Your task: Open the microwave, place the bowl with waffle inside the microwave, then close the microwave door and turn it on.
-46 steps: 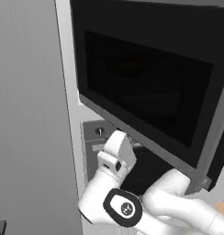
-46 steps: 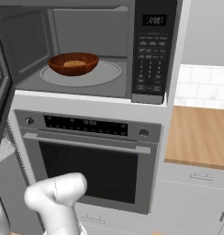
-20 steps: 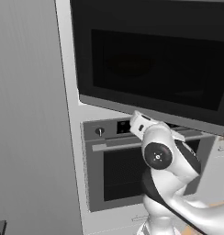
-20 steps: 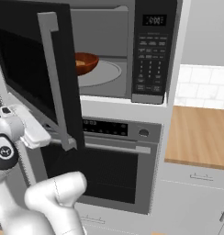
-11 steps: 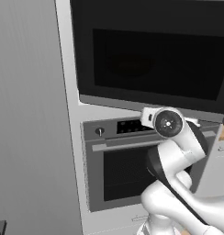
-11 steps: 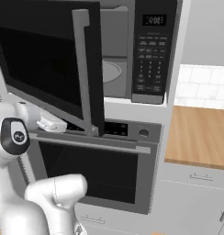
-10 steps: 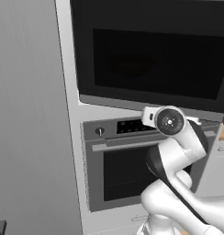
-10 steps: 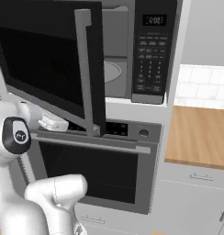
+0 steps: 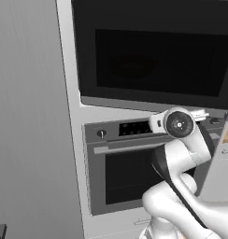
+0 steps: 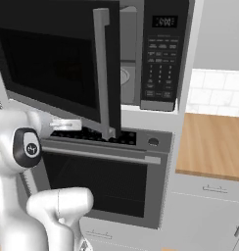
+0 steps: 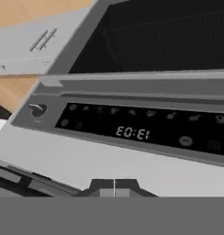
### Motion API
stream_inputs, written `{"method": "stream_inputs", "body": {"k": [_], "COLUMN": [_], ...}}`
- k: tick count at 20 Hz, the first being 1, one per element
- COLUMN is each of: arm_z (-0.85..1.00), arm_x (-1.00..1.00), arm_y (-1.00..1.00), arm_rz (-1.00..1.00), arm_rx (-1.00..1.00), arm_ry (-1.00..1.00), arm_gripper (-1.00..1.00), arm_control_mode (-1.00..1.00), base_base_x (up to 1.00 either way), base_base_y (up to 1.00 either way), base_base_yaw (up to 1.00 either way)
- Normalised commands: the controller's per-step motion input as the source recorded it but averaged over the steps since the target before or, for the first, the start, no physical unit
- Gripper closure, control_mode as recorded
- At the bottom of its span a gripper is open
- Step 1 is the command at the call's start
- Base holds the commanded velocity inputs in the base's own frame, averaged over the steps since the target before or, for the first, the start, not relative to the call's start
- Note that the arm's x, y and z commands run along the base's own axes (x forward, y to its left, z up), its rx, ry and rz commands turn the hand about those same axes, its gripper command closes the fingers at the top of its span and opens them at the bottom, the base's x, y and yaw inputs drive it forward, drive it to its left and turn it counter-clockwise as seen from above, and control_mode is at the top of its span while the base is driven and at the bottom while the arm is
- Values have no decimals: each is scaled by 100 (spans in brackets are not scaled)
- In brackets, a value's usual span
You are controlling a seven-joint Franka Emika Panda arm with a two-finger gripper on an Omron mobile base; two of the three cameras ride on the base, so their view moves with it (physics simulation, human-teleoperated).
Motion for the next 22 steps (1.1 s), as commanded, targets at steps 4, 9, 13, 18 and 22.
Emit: {"method": "stream_inputs", "body": {"k": [4, 9, 13, 18, 22], "arm_z": [96, 83, -4, -1, 13], "arm_x": [-24, 12, 59, 35, 34], "arm_y": [-18, -37, -45, -95, -82], "arm_rz": [24, 16, 34, 25, 29], "arm_rx": [-52, -51, -5, 24, 9], "arm_ry": [9, 39, 33, 4, 3], "arm_gripper": [100, 100, 100, 100, 100], "arm_control_mode": [-100, -100, -100, -100, -100], "base_base_x": [0, 0, 0, 0, 0], "base_base_y": [0, 0, 0, 0, 0], "base_base_yaw": [0, 0, 0, 0, 0]}}
